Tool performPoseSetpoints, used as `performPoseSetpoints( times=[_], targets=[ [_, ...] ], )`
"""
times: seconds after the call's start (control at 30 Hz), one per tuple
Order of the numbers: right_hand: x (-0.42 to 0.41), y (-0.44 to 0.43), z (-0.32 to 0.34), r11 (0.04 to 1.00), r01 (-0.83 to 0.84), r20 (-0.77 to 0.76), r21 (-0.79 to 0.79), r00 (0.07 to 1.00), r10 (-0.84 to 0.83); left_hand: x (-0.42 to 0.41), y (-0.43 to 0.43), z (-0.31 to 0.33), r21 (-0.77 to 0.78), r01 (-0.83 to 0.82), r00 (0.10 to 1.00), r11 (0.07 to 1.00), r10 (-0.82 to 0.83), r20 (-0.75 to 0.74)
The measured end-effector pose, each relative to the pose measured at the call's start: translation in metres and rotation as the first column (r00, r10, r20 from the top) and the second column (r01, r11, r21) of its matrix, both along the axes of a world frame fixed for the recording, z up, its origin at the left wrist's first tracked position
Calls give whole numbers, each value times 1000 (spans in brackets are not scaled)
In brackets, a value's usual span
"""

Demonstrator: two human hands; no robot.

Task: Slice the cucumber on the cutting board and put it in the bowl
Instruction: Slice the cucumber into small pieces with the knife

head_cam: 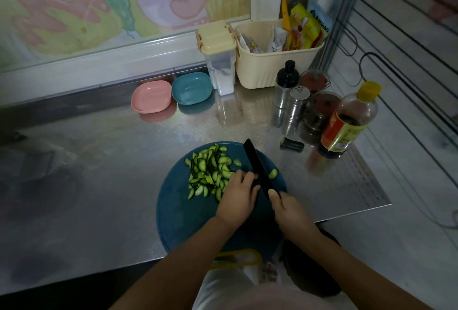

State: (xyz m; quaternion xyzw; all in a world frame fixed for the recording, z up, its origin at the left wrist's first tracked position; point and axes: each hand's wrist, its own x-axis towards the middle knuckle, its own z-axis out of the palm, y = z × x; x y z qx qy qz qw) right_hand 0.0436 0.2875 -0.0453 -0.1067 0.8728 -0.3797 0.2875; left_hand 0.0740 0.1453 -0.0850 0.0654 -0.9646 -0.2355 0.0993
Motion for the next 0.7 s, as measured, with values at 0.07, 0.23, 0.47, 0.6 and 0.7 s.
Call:
performPoseSetpoints(
  times=[0.07,0.23,0.47,0.6,0.7],
  targets=[
    [1,-2,-1,1000,0,-21,18,1000,0,1,0,0,0,7,1000,1000,-7,-3],
    [4,2,-2,1000,22,-29,3,999,-22,1,0,0,15,4,1000,1000,-4,-15],
    [9,8,2,986,107,73,-125,992,-99,-1,-1,2,58,-18,999,998,20,-34],
    [12,12,2,974,154,110,-169,985,-136,0,-2,0,33,-11,999,999,12,-37],
    [13,14,1,974,153,111,-169,985,-135,1,-1,1,32,-8,999,999,10,-38]
  ],
)
